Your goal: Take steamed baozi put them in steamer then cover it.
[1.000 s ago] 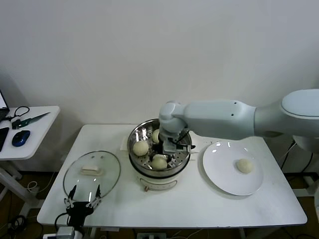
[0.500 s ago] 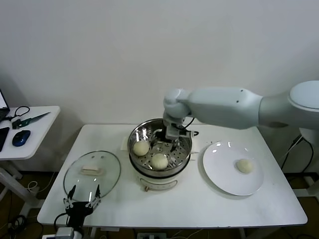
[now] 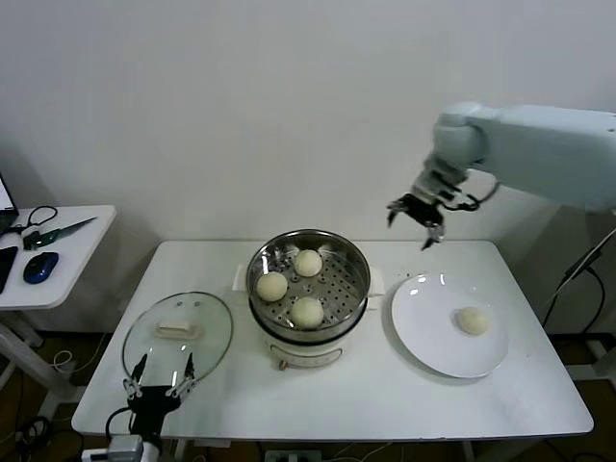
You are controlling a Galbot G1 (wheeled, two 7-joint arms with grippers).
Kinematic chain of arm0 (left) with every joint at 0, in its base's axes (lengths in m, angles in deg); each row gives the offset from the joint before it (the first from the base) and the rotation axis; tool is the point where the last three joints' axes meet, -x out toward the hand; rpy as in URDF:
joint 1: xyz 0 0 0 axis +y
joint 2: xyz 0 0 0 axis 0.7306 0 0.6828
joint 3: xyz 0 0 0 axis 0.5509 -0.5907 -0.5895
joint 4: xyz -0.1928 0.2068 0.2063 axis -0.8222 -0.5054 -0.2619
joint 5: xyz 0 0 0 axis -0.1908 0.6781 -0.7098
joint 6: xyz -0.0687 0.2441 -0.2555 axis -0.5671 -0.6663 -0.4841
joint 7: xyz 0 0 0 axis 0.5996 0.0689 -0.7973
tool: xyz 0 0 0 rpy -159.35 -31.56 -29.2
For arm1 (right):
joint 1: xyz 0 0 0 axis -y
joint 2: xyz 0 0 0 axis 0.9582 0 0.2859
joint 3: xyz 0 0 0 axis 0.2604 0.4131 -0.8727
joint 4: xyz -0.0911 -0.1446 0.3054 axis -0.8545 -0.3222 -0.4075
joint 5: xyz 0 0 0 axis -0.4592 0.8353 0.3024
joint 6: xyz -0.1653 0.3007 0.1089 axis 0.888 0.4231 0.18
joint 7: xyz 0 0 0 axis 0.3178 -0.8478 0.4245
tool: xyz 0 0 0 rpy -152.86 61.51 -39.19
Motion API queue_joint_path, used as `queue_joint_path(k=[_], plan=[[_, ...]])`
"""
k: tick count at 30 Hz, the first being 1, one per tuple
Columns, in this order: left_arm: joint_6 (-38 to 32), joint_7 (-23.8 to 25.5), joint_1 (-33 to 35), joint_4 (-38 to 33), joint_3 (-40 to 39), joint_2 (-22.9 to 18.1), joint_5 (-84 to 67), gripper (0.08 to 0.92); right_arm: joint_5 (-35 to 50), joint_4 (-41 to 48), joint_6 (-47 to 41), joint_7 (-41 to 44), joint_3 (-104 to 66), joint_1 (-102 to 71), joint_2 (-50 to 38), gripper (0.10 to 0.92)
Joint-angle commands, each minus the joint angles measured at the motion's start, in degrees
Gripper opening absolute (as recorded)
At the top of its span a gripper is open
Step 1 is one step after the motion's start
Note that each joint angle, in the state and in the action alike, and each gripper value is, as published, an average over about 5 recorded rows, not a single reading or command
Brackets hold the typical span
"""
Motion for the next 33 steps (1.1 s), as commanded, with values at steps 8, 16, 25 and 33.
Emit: queue_joint_path(k=[8, 16, 25, 33], plan=[[0.12, 0.09, 0.02, 0.23, 0.48, -0.33, -0.17, 0.823, -4.54, 3.99, -21.51, -3.0, -13.42, -24.97, -17.87, 0.823], [-0.16, 0.03, 0.14, 0.92, 0.39, -0.66, 0.0, 0.823, -10.02, 9.26, -21.59, -3.9, -23.76, -36.47, -16.06, 0.823], [-0.19, 0.04, 0.18, 1.32, 0.04, -0.76, 0.4, 0.823, -13.27, 15.52, -21.5, -5.61, -32.7, -44.42, -11.77, 0.823], [-0.57, -0.04, 0.15, 1.98, 0.04, -0.74, 1.37, 0.823, -13.61, 18.7, -21.6, -6.51, -35.41, -46.68, -8.5, 0.823]])
